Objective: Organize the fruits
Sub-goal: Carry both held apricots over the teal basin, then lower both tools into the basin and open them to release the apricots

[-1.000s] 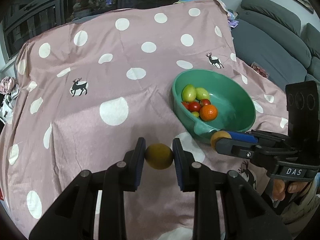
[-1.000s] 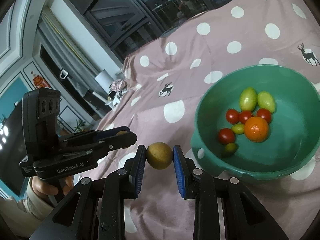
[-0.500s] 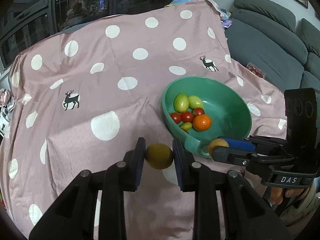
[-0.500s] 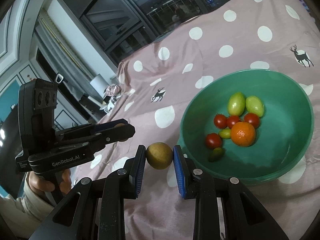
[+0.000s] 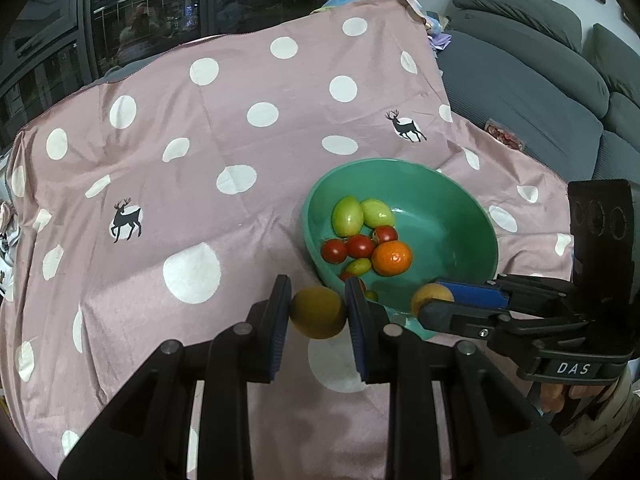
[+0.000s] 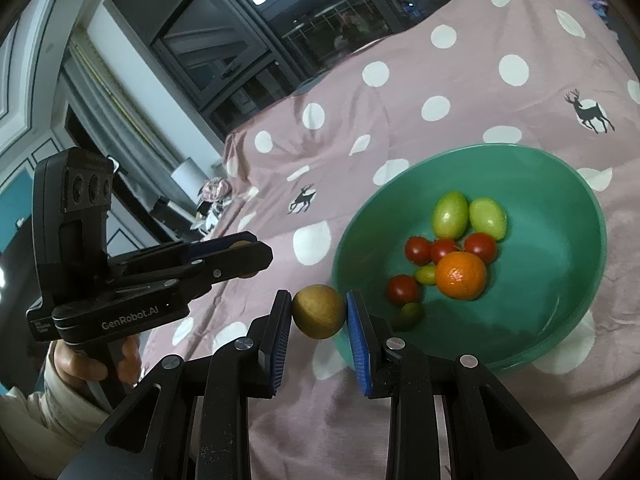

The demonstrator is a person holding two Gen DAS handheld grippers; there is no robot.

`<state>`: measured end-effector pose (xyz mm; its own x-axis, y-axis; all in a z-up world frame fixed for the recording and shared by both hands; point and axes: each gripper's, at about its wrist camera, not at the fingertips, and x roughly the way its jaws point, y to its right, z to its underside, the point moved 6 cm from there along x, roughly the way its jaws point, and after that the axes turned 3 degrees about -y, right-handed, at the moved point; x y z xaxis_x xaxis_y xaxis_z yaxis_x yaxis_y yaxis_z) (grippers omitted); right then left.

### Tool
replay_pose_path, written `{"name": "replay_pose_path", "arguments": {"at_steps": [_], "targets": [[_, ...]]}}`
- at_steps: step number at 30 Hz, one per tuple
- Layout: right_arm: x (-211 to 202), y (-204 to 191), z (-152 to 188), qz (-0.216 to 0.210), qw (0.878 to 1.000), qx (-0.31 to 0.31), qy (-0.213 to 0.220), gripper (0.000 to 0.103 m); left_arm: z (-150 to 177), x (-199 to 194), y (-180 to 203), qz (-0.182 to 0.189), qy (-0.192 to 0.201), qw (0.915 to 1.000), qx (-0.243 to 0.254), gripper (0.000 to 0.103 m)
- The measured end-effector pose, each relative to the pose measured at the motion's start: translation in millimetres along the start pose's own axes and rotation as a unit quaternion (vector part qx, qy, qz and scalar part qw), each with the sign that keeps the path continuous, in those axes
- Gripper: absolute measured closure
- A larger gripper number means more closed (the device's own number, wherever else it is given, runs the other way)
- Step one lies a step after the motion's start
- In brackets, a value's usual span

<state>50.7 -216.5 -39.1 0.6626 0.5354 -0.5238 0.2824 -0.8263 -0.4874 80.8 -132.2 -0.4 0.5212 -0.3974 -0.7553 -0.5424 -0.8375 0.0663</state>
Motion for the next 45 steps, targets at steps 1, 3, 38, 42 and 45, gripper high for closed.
{"name": "replay_pose_path", "arguments": {"at_steps": [1,3,38,42,45], "targets": [[-0.3,1.2,-0.2,0.000,1.000,0.001,0.001,0.073,-0.3,0.5,0.1,0.000,0.000,1.0000,0.000,0.076],[-1.2,3.2,-0.7,0.001,1.000,0.002,0.001,0.073,-1.3,2.4,0.7,0.001,-0.002,1.0000,0.001,0.076],[-9.7,32.2,-16.4,0.059,0.998,0.000,0.013,0.073,-30.1,39.7,20.5,0.018,-0.004,0.9995,0.025,0.076],[-7.1,37.2,-17.3,0.068,0.998,0.001,0.007,0.073,-29.7,49.1,21.3,0.020,-0.012,0.9995,0.024,0.076],[-6.8,38.0,-18.0,0.070,0.997,0.000,0.007,0.073,-29.6,54.4,23.0,0.020,-0.017,0.9993,0.027,0.076]]}}
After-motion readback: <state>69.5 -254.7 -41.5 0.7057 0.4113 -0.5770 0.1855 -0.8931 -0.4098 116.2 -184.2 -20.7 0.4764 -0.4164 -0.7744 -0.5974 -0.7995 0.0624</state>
